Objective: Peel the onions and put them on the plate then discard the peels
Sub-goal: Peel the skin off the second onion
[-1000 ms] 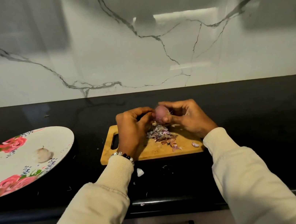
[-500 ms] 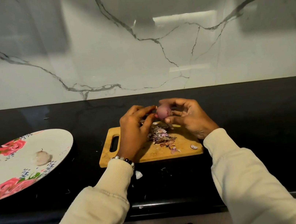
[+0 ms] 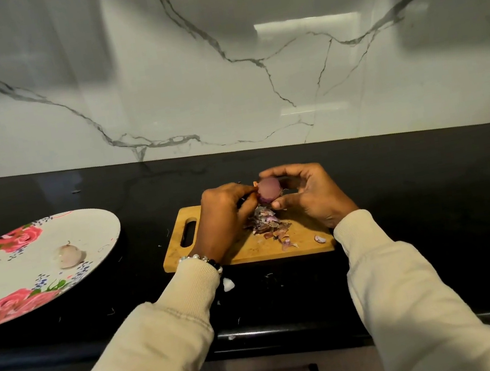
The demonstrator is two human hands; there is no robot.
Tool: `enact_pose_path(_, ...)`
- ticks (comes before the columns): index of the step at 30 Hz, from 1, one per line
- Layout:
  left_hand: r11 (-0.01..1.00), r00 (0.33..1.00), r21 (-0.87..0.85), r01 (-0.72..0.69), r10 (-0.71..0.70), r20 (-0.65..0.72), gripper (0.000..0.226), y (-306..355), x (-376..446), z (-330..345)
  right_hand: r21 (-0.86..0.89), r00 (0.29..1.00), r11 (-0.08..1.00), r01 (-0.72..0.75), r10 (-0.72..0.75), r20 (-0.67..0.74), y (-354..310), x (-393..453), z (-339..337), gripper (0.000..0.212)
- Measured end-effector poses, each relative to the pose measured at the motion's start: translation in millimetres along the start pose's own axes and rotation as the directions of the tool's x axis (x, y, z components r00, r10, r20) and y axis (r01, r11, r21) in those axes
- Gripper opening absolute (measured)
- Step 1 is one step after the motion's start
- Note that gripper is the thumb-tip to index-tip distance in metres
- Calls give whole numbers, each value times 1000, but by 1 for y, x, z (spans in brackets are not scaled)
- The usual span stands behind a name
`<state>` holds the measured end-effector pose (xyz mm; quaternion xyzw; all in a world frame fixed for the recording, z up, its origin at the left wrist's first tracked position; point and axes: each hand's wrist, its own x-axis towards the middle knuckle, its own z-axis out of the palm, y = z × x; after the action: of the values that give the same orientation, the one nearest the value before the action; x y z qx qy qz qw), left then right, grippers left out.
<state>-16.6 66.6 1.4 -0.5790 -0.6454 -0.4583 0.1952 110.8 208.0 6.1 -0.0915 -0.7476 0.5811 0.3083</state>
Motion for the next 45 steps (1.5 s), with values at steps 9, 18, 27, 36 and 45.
enact_pose_path(9, 996, 997, 65, 60, -56, -61, 7, 2, 1, 0, 11, 999, 1000, 23, -23, 44, -8, -4, 3, 52)
enact_pose_path(18, 990, 978, 35, 138, -130, -160, 11, 0, 4, -1, -40, 998, 998, 39, -37, 44, -10, -5, 5, 58)
enact_pose_path(27, 983, 970, 24, 180, -173, -172, 17, -4, 4, -3, -144, 989, 987, 65, -84, -124, -4, 4, -4, 65)
enact_pose_path(36, 981, 993, 164, 102, -90, -75, 39, -6, 2, 1, 140, 991, 990, 33, -14, -130, -8, 0, -3, 49)
enact_pose_path(45, 992, 998, 121, 42, -37, -49, 38, -8, 4, 4, 156, 992, 987, 38, -19, -125, -15, -2, -2, 41)
